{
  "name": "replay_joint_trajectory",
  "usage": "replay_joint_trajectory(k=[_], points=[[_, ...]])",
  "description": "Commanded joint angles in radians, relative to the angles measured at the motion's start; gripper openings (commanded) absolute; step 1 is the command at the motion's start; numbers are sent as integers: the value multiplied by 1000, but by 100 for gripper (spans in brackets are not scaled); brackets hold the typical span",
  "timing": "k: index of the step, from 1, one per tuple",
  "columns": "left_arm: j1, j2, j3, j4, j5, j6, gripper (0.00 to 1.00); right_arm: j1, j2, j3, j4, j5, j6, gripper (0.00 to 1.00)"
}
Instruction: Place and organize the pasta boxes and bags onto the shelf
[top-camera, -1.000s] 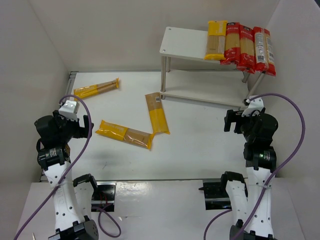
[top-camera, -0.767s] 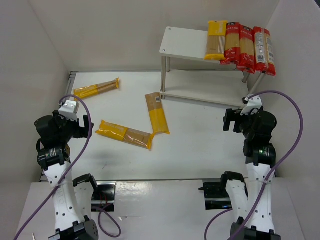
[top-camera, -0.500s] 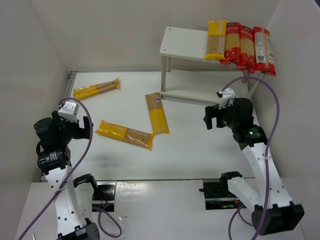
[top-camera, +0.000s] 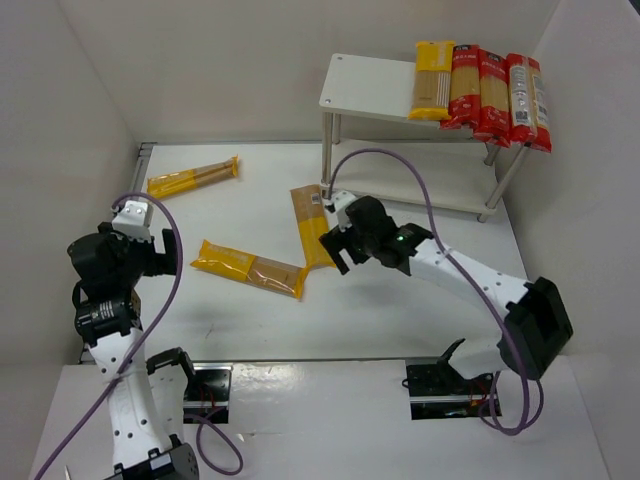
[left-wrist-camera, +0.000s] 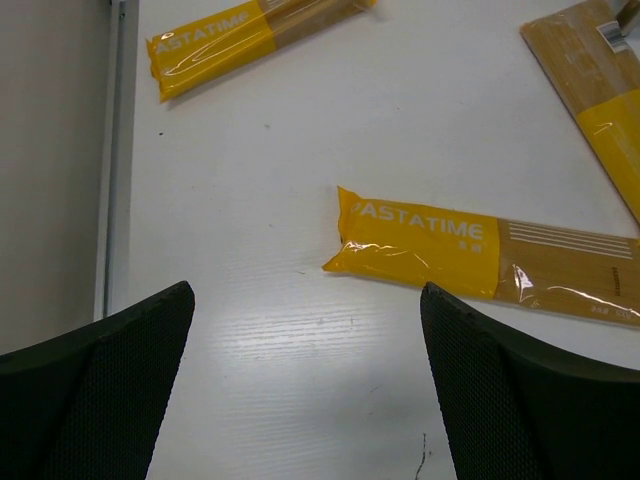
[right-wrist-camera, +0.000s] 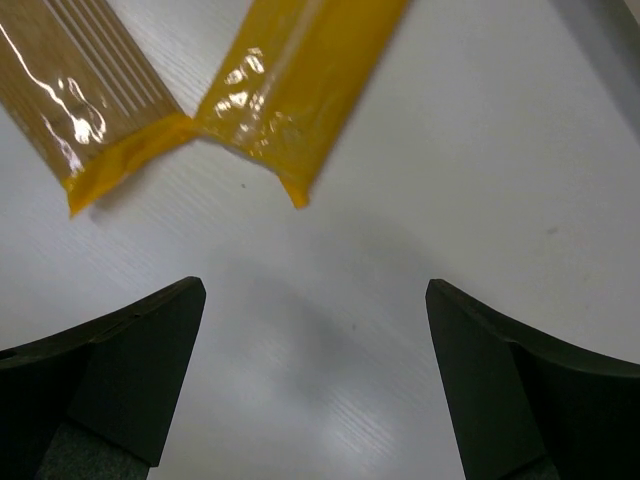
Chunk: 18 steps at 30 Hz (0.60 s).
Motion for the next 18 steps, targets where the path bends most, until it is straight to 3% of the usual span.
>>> replay_joint_trajectory(k=[1,7,13,18], points=[[5,-3,3,58,-39,-25,99,52,96,110,156,123,107,100],[5,43,3,58,-75,-25,99,92,321,230,292,198,283,100],[5,54,3,58,-75,-25,99,106,502,359,280,245,444,100],[5,54,3,58,-66,-25,99,106,636,468,224,299,480,100]])
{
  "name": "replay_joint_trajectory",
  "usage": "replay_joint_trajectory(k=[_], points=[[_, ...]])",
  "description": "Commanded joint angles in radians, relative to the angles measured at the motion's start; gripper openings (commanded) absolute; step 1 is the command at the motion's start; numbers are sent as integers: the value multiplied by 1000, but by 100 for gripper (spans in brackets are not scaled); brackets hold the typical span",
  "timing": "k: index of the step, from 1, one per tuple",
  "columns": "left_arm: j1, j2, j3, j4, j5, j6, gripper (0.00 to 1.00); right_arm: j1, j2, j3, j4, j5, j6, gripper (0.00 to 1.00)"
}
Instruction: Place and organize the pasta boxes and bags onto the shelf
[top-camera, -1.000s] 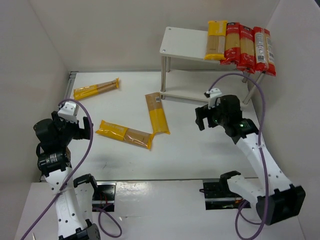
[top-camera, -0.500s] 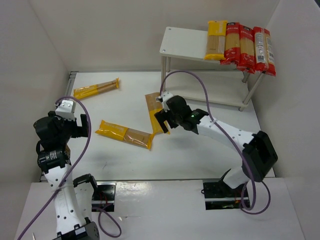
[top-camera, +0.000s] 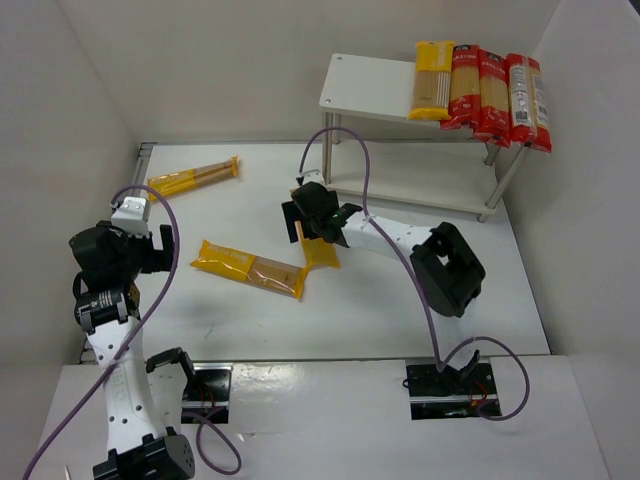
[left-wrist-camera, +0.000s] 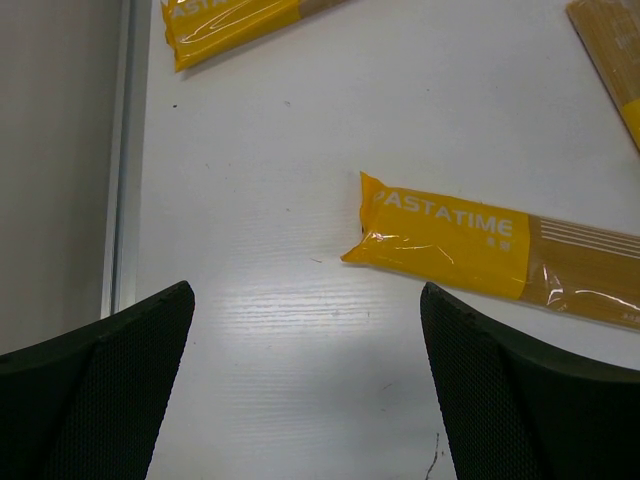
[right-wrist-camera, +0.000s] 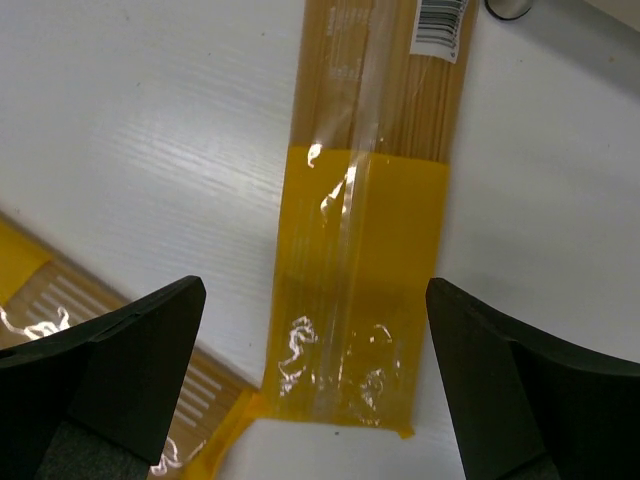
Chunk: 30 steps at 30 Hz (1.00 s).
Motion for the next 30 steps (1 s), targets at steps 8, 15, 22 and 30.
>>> replay_joint_trajectory(k=[8,15,22,30], points=[[5,-18,3,39,25,-25,99,-5,175,222,-59,90,77,100],[5,-18,3,39,35,-16,99,-62,228,231,-89,73,77,100],[5,-18,3,39,35,-16,99,-100,272,245,-109,84,74,100],[5,-27,3,30,35,-16,99,-111,343,329,-175,-31,46,100]])
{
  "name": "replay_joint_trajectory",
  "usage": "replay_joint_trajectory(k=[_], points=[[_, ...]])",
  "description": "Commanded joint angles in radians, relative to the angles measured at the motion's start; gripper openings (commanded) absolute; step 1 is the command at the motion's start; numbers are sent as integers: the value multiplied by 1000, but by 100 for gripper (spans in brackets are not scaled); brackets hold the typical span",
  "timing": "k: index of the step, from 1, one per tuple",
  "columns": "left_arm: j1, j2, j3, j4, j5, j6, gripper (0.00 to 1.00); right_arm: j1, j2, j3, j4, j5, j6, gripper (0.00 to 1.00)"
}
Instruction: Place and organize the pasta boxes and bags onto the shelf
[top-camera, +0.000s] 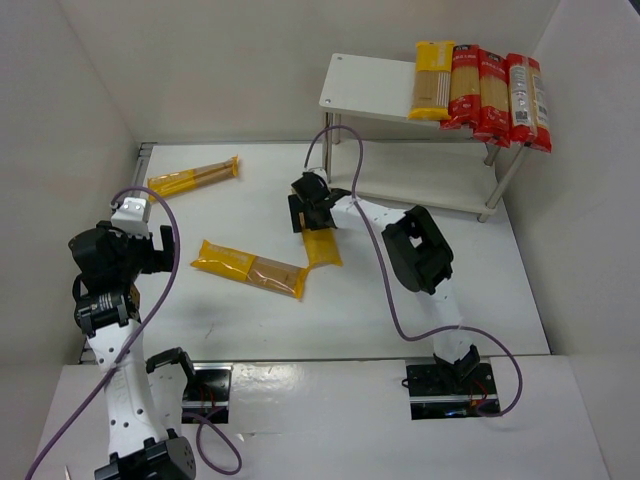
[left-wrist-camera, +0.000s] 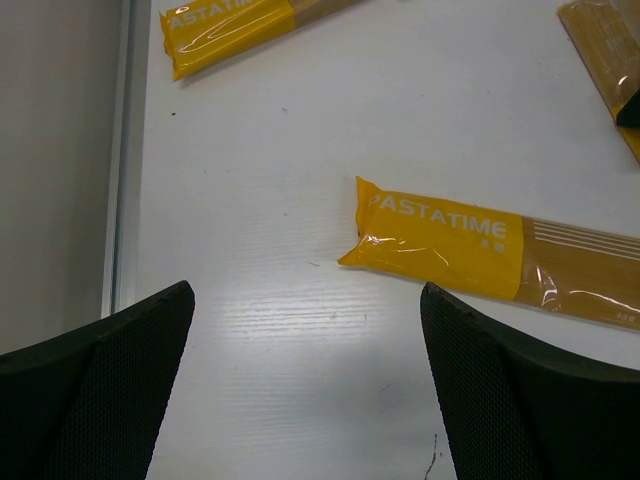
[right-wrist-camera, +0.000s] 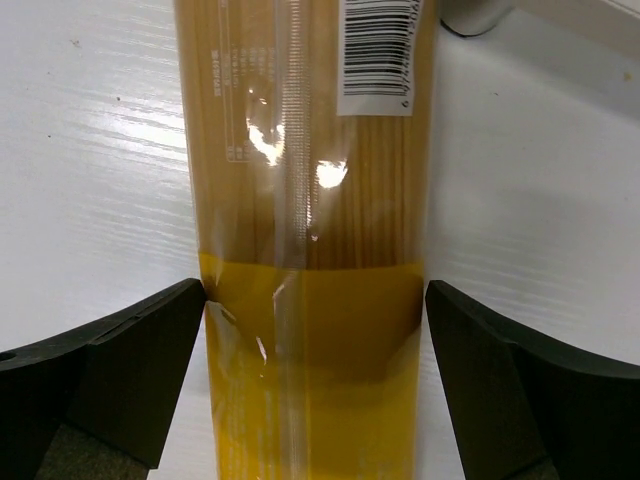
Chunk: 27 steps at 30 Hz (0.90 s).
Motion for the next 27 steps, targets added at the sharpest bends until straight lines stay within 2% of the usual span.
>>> replay_joint_trajectory(k=[1,9,11,12,13,14,19,23,27], points=[[5,-11,3,30,32,-17,99,-10,39,44,-43,-32,-14,100],[5,-11,3,30,32,-17,99,-10,79,80,-94,-53,-23,98],[5,-11,3,30,32,-17,99,-10,90,89,-108,-68,-23,78],[5,-11,3,30,32,-17,99,-10,90,89,-120,-82,-23,62],[5,-11,3,30,32,-17,99,-10,100,89,-137,-73,-23,36],[5,-11,3,30,32,-17,99,-1,101,89,-146,-64,-23,0],[5,-11,3,30,41,-7,99,50,26,1,-115,-157,-82,0],[5,-20,3,30,41,-7,99,110,-69,1,-141,-252,-115,0],[5,-20,3,30,41,-7,99,152,-149,20,-163,-280,-152,0]])
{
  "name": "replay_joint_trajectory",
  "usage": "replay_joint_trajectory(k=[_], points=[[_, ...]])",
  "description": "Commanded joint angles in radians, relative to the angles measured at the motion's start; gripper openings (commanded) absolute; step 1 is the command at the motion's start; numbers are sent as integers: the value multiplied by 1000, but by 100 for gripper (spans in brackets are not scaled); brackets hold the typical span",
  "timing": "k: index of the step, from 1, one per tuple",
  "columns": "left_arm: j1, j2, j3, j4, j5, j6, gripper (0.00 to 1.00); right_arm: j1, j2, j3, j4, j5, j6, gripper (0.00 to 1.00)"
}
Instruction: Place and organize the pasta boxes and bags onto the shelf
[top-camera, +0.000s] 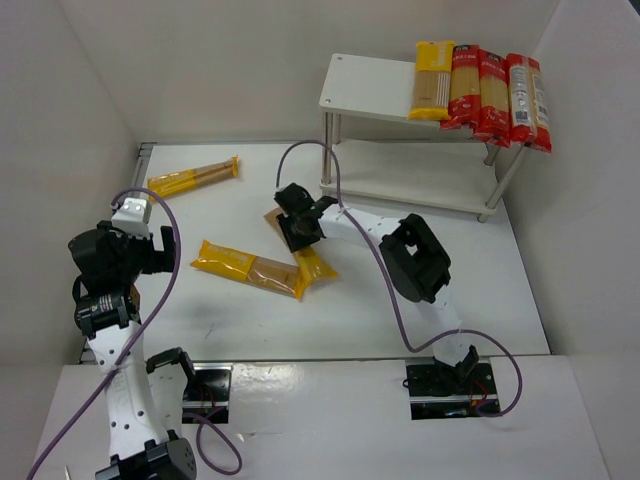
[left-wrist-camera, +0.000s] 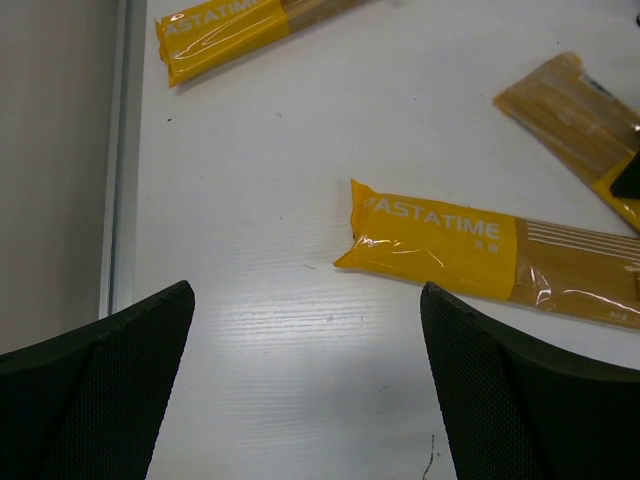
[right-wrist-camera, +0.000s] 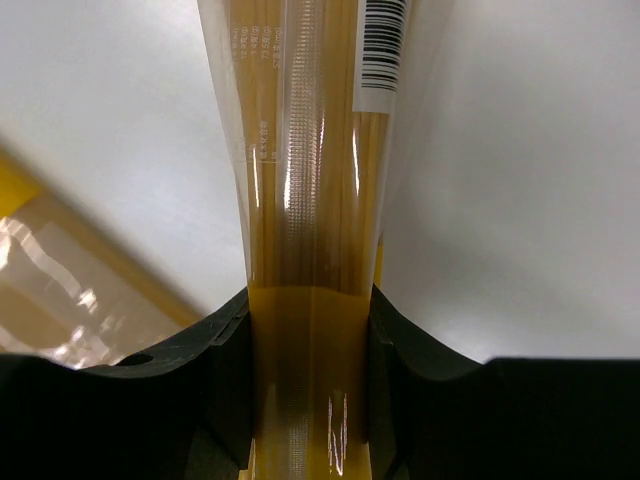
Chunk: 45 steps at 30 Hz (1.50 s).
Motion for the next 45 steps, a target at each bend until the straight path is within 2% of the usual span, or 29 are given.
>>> replay_joint_trajectory(k=[1,10,16,23,28,31,32,33,35,41,45], points=[[5,-12,3,30,26,-8,99,60,-127,45,-67,-101,-51,0],[5,-3,3,30,26,-8,99,60,-157,299,-185,-110,-109,0],[5,-3,3,30,26,-8,99,51,-197,324,-183,-110,-120,0],[5,16,3,30,26,-8,99,32,-208,471,-217,-90,-161,0],[5,16,3,30,17,-8,99,8,-197,700,-285,-67,-171,0],[5,16,3,30,17,-8,99,-37,-135,904,-370,-58,-171,0],[5,16,3,30,17,-8,99,-47,-109,1055,-439,-43,-171,0],[5,25,3,30,17,-8,99,-60,-76,1099,-450,-42,-161,0],[5,25,3,30,17,-8,99,-89,-88,1088,-414,-3,-151,0],[5,25,3,30,17,-8,99,-198,-79,1246,-426,51,-115,0],[5,25,3,30,17,-8,99,-248,-70,1295,-394,97,-115,0]])
